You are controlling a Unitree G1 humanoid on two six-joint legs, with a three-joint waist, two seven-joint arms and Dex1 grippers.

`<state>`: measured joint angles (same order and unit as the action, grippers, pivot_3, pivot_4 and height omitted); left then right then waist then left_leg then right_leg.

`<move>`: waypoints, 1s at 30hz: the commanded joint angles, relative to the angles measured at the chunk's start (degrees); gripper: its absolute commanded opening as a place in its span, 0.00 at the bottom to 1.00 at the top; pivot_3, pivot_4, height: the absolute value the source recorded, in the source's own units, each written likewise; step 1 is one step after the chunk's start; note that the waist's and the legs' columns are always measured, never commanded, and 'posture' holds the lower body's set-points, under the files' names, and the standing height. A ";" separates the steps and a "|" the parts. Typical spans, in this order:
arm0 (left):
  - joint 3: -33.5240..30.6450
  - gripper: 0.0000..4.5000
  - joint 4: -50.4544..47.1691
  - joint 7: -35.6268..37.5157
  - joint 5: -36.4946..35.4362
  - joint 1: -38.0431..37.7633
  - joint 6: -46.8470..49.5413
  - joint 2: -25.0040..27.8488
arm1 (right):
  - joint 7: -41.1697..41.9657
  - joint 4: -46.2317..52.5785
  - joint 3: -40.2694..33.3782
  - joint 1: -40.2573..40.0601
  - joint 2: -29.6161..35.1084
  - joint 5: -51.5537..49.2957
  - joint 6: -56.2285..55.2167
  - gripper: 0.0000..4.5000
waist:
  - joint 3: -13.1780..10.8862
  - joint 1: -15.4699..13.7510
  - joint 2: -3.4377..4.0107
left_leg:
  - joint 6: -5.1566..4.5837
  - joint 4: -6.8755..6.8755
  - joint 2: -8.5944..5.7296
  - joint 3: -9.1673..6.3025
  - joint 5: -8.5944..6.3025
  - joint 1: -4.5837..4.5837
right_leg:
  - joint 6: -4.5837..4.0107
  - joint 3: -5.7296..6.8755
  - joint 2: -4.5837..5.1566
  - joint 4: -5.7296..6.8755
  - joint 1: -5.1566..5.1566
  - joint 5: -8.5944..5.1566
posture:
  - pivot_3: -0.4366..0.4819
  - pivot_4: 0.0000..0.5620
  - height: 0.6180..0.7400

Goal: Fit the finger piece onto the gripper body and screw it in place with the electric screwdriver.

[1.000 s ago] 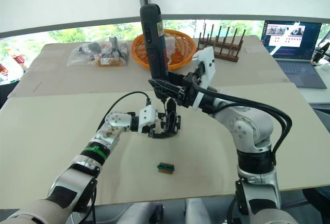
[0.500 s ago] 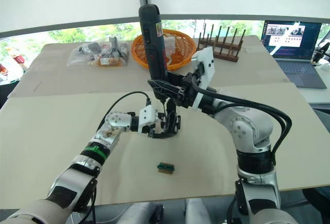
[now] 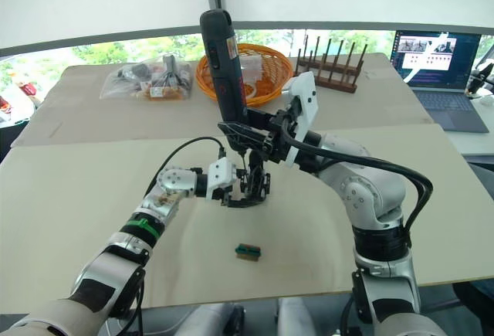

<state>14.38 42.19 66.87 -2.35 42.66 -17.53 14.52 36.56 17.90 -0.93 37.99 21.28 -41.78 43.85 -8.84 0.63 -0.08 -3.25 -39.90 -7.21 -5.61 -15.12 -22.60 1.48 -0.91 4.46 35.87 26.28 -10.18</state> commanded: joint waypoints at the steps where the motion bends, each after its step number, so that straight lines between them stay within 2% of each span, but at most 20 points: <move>1: -0.99 0.63 -0.79 -0.25 -0.23 1.44 -0.50 0.70 | 0.47 2.46 -1.94 1.28 0.38 -0.93 -2.19 0.44 | 0.00 0.00 0.00 | 0.00 0.00 0.00 0.00 0.00 0.00 | 0.00 0.00 0.00 0.00 0.00 0.00 | 0.48 0.27 1.00; 30: -1.11 0.63 -0.37 -0.59 -0.09 1.95 -0.97 0.61 | -0.68 2.55 -2.04 0.23 0.54 -2.24 -1.41 0.44 | 0.00 0.00 0.00 | 0.00 0.00 0.00 0.00 0.00 0.00 | 0.00 0.00 0.00 0.00 0.00 0.00 | 0.48 0.27 1.00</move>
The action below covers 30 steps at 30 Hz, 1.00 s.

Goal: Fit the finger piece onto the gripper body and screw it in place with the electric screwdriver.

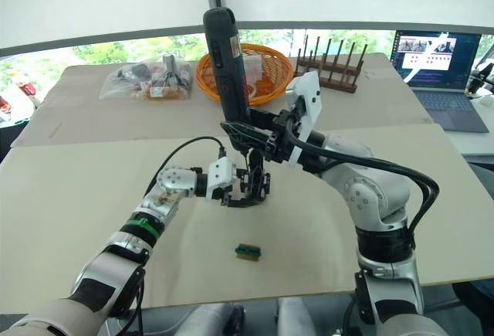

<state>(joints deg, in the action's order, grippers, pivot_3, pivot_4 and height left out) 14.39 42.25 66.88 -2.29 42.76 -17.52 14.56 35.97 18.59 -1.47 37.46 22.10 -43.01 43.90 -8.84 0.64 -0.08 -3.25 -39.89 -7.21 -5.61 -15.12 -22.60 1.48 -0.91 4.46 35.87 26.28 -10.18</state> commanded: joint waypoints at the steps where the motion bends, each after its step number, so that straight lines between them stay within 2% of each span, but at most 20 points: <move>1: -1.12 0.63 -0.43 -0.62 -0.15 1.85 -0.99 0.57 | -0.12 1.86 -1.50 0.73 -0.34 -1.05 -1.40 0.44 | 0.00 0.00 0.00 | 0.00 0.00 0.00 0.00 0.00 0.00 | 0.00 0.00 0.00 0.00 0.00 0.00 | 0.48 0.27 1.00; 19: -1.19 0.63 -0.97 -0.67 -0.24 1.74 -0.73 0.73 | -1.02 0.90 -1.11 -0.45 -1.76 -0.51 -1.64 0.44 | 0.00 0.01 0.00 | 0.00 0.00 0.00 0.00 0.00 0.00 | 0.00 0.00 0.00 0.00 0.00 0.00 | 0.48 0.27 1.00; 30: -1.22 0.63 -1.05 -0.64 -0.31 1.79 -0.73 0.74 | -0.26 0.63 -0.98 -1.77 -0.37 0.56 -3.35 0.44 | 0.00 0.04 0.00 | 0.00 0.00 0.00 0.00 0.00 0.01 | 0.00 0.00 -0.01 0.00 0.00 0.00 | 0.48 0.27 1.00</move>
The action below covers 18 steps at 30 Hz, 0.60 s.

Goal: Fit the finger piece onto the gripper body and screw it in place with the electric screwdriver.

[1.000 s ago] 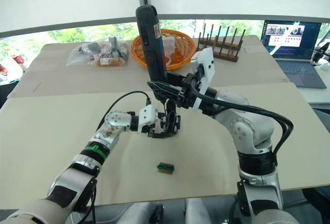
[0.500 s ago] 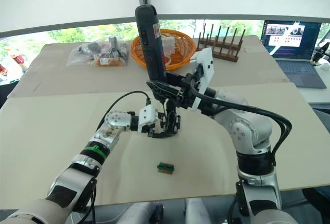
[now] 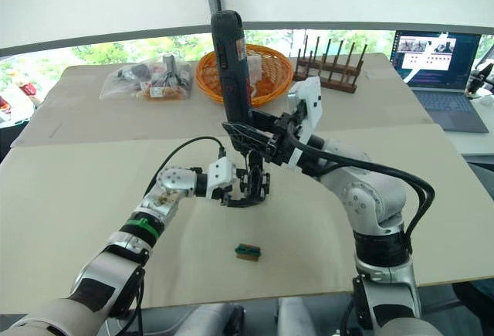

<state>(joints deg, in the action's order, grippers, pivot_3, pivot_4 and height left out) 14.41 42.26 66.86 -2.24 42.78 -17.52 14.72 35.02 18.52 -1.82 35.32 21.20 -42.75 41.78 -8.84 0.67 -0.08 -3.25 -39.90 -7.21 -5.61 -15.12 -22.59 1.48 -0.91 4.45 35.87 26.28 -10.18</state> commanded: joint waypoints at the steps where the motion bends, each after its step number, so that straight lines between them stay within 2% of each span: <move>1: -1.24 0.63 -1.05 -0.61 -0.37 1.80 -0.74 0.57 | 0.75 0.36 -0.71 0.49 0.68 0.44 -1.40 0.44 | 0.00 0.00 0.00 | 0.00 0.00 0.00 0.00 0.00 0.00 | 0.00 0.00 0.00 0.00 0.00 0.00 | 0.48 0.27 1.00; 10: -1.26 0.63 -1.08 -0.69 -0.34 1.79 -0.61 0.62 | 1.73 1.28 0.16 -0.02 0.48 0.26 -1.54 0.44 | 0.00 0.00 0.00 | 0.00 0.00 0.00 0.00 0.00 0.00 | 0.00 0.00 0.00 0.00 0.00 0.00 | 0.48 0.27 1.00; 18: -1.32 0.63 -0.58 -0.74 -0.24 2.03 -0.75 0.68 | 8.31 1.36 4.93 -2.60 3.32 5.58 -7.06 0.44 | 0.01 -0.01 -0.01 | 0.00 -0.01 -0.01 0.00 0.00 0.02 | 0.00 0.01 -0.02 -0.01 -0.02 0.00 | 0.48 0.27 1.00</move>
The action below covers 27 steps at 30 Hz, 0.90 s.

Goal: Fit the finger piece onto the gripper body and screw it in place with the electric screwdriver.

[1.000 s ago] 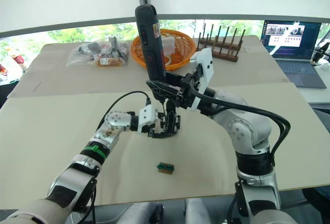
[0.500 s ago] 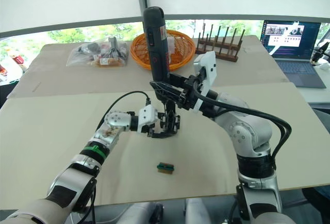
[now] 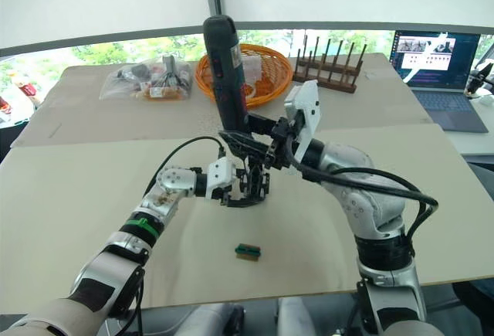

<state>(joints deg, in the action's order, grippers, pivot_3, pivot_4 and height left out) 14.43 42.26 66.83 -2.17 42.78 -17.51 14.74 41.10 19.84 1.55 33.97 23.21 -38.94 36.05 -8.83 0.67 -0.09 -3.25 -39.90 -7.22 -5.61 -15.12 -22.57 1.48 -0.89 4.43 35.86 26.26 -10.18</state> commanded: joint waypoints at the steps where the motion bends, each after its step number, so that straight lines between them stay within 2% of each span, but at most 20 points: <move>1: -1.33 0.63 -0.52 -0.71 -0.30 2.06 -0.79 0.64 | 2.65 -0.35 1.86 -1.37 1.60 2.11 -1.48 0.44 | 0.00 0.00 0.00 | 0.00 0.00 0.00 0.00 0.00 0.02 | 0.00 0.00 0.00 -0.01 -0.01 0.00 | 0.48 0.27 1.00; 18: -1.33 0.63 0.23 -0.78 0.06 2.15 -1.66 0.59 | 9.68 -9.48 6.88 -2.76 8.78 7.76 -2.50 0.44 | 0.39 -0.04 -0.17 | -0.33 0.04 0.01 0.00 -0.20 0.40 | 0.00 0.00 0.01 -0.05 -0.30 0.00 | 0.48 0.27 1.00; 27: -1.58 0.63 0.02 -0.75 0.20 2.13 -1.63 0.49 | 10.86 -12.66 8.21 -1.06 9.12 8.07 -1.58 0.44 | 0.41 -0.09 -0.18 | -0.50 0.15 0.05 0.00 -0.32 0.98 | 0.01 0.01 0.00 -0.22 -0.92 -0.02 | 0.48 0.27 1.00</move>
<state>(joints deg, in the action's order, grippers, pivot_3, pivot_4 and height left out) 14.53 43.86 66.24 -0.47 43.09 -17.54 14.66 52.28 12.81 4.86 35.88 30.46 -36.76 30.51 -8.42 0.58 -0.27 -3.76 -39.73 -7.17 -5.61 -15.44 -21.52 1.49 -0.88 4.43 35.60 25.26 -10.21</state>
